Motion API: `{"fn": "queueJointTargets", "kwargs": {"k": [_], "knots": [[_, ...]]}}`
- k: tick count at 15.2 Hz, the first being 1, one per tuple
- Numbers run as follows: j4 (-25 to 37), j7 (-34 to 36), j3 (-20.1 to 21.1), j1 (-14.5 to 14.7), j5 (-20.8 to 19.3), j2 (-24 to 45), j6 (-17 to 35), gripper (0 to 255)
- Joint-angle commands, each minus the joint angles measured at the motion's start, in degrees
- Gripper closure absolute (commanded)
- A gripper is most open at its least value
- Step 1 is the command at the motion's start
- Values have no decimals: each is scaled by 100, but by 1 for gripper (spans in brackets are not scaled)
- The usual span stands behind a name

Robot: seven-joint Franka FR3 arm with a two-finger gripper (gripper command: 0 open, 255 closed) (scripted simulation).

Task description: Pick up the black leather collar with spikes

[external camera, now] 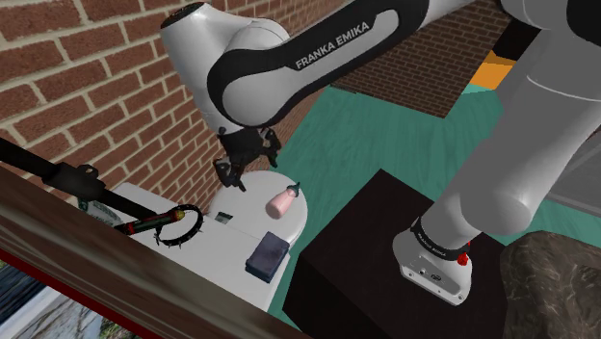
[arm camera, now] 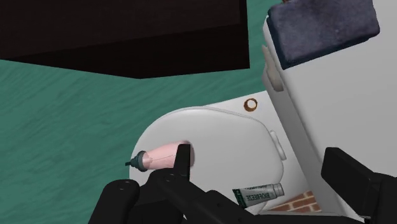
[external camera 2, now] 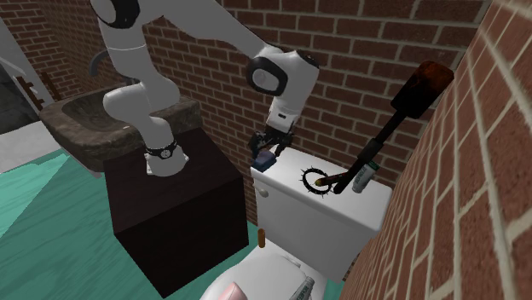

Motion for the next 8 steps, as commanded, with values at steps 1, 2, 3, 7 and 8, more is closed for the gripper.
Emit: {"fn": "queueJointTargets", "kwargs": {"k": [1,2,3,7,8], "knots": [[365,397,32,164,-250,536,30,0],[576,558,20,255,-372,798,12,0],[797,708,-2,355,-488,1058,-13,0],[1779,1203,-150,801,-892,2084,-190,0],[2053,1299,-198,921,-975,2339,-252,0]]}}
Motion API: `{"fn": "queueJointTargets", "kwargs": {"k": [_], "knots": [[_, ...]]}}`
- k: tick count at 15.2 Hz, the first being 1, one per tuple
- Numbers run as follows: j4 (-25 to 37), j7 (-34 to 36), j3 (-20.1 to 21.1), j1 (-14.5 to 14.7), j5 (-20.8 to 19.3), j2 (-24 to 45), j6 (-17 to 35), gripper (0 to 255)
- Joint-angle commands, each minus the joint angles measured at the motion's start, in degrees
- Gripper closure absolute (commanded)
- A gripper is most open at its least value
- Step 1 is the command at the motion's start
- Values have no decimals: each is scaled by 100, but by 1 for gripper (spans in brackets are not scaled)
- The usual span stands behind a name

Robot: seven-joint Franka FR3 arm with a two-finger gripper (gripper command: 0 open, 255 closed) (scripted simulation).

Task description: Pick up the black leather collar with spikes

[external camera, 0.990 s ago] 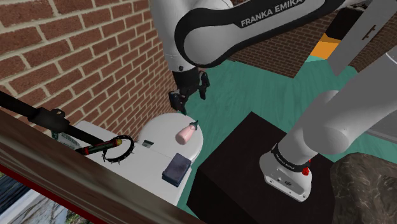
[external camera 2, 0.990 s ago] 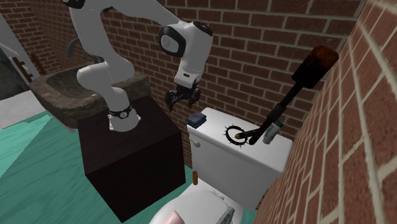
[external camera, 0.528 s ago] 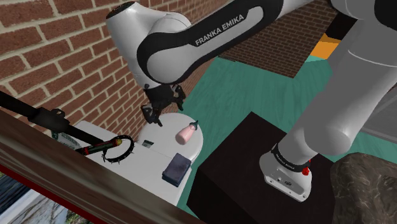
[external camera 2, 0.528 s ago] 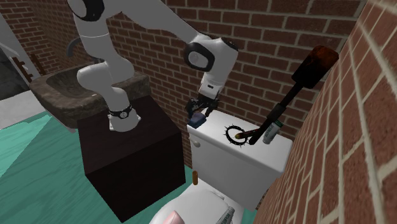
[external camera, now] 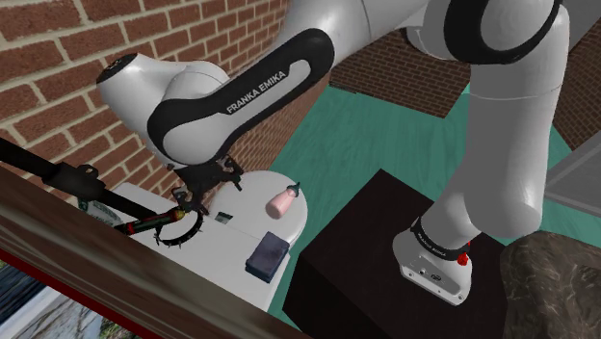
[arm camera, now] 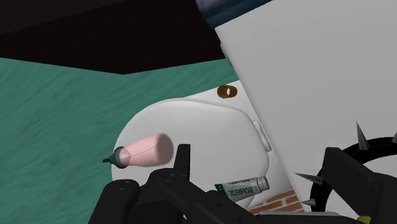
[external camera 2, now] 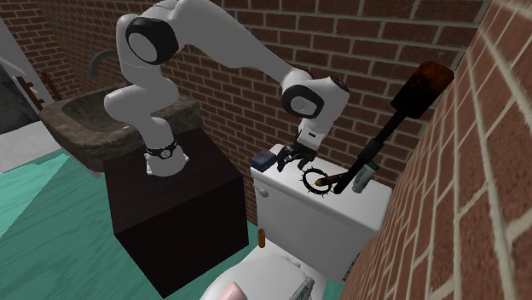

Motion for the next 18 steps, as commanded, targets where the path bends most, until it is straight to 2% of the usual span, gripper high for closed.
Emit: {"fn": "queueJointTargets", "kwargs": {"k": [1,4,13,14,18], "knots": [[566,192,-87,238,-155,489,-162,0],[1354,360,-222,556,-317,1145,-371,0],[1299,435,-320,612,-445,1481,1,0],[1292,433,-320,607,-445,1476,4,255],[1302,433,-320,611,-444,1479,-2,255]]}}
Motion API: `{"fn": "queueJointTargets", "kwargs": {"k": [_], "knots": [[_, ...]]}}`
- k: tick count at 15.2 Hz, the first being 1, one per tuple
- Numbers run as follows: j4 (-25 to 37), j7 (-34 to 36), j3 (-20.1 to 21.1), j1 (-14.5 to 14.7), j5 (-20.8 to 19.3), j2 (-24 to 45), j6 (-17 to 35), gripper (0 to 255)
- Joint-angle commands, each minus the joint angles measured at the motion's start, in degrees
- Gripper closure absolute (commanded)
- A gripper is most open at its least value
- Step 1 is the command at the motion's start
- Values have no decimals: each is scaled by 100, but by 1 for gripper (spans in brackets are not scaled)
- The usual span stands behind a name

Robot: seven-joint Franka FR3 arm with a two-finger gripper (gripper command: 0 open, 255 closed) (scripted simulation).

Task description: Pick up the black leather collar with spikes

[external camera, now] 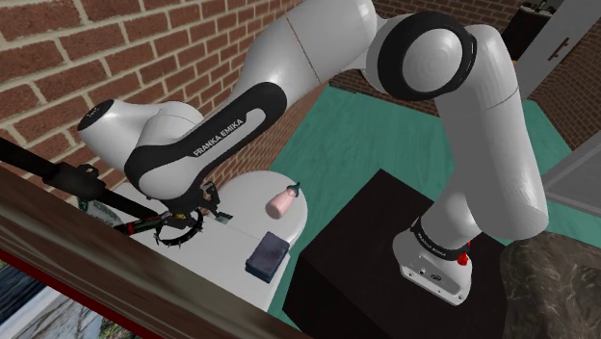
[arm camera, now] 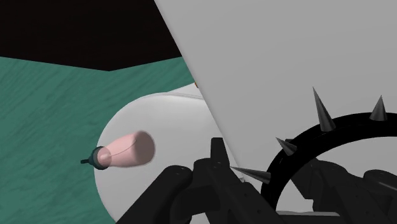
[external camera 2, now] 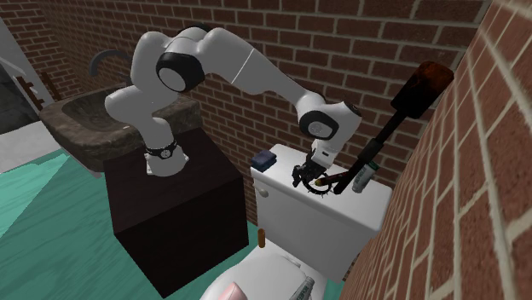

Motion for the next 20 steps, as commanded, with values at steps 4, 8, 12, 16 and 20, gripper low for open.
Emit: {"fn": "queueJointTargets", "kwargs": {"k": [4,8,12,16,20], "knots": [[-9,3,-4,-1,-3,5,6,255],[8,-28,34,-24,48,-129,-139,255],[44,-69,83,-51,115,-303,-337,255],[102,-110,128,-72,181,-465,-545,255],[185,-151,168,-89,243,-613,-762,255]]}}
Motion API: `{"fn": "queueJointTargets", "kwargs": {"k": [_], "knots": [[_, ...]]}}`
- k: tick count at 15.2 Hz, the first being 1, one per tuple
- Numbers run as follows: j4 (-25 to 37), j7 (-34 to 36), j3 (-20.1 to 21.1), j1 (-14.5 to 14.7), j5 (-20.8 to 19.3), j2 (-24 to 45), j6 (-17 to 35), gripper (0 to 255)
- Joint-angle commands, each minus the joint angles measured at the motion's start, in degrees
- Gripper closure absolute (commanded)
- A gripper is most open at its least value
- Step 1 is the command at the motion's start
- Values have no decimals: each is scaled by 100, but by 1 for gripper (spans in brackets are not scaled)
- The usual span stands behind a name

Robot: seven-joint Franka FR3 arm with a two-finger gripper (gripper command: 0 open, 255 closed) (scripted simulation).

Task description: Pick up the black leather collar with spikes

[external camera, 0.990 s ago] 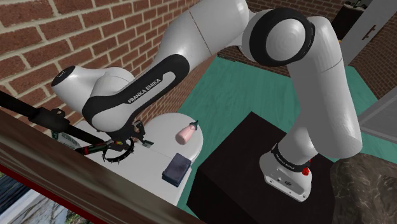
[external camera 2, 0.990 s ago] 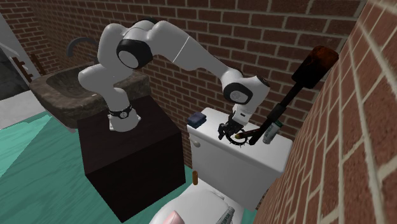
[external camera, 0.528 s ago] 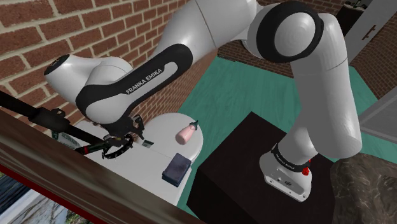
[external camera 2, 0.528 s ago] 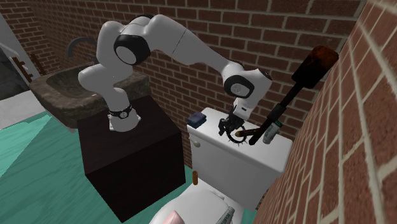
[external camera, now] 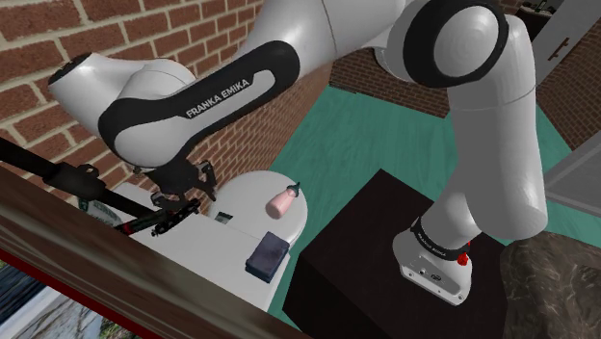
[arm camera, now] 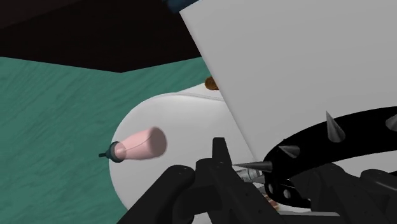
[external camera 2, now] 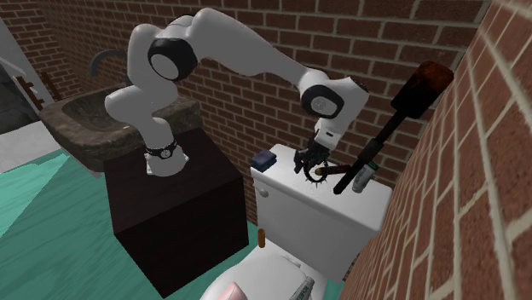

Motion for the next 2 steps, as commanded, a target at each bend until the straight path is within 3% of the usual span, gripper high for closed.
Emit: {"fn": "queueJointTargets", "kwargs": {"k": [1,2], "knots": [[18,-9,13,-4,19,-44,-61,255],[19,-9,12,-4,19,-44,-61,255]]}}
